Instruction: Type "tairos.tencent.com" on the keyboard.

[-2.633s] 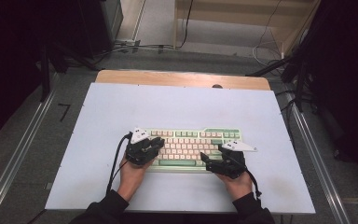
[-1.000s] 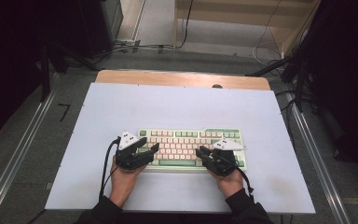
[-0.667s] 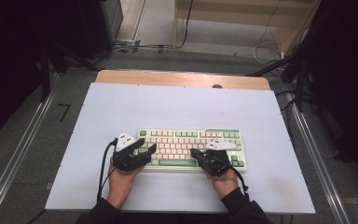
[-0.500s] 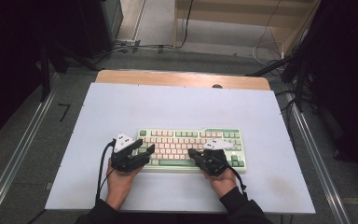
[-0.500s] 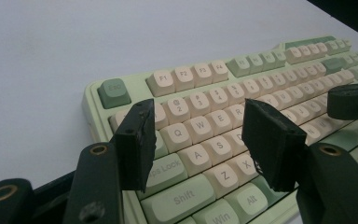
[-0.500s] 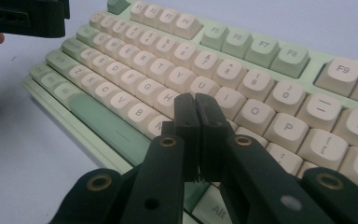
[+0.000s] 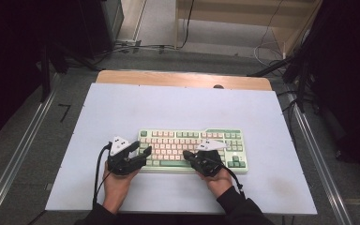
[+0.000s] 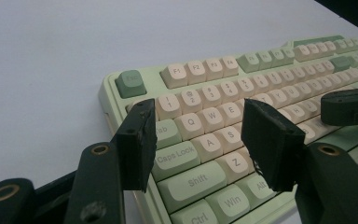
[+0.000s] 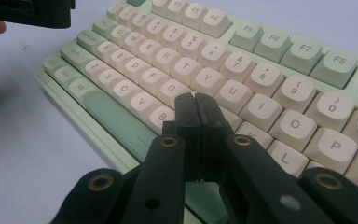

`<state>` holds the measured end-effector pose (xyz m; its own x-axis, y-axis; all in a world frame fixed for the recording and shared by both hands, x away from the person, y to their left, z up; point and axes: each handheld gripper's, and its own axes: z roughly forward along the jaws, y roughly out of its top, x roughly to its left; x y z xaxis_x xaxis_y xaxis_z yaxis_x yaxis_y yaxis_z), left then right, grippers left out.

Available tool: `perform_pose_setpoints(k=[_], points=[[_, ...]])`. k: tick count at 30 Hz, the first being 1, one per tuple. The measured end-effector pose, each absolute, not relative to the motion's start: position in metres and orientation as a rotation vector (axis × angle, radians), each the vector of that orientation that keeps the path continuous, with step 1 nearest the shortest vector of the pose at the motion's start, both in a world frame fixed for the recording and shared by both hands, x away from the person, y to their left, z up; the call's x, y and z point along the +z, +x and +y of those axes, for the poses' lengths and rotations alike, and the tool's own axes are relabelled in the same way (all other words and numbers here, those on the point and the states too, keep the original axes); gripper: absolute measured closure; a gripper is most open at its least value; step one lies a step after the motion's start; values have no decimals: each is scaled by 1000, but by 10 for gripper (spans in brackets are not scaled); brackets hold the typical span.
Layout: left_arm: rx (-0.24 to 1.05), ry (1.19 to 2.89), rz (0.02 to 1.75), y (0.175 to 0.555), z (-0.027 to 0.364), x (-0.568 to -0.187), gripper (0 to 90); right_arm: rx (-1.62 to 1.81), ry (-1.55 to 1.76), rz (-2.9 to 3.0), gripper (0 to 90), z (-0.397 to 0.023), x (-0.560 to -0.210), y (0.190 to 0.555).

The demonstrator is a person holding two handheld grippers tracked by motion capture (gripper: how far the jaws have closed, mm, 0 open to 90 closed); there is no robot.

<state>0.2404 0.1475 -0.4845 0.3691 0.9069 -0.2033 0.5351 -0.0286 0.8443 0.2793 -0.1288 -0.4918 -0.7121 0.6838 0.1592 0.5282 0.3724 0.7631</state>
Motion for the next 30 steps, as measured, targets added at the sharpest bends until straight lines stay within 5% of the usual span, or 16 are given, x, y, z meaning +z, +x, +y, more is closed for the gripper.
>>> perform_pose_setpoints(k=[30], points=[[500,1693,1300,238,151,-485,456,1228,1079,2467,873,-123,-496,281]])
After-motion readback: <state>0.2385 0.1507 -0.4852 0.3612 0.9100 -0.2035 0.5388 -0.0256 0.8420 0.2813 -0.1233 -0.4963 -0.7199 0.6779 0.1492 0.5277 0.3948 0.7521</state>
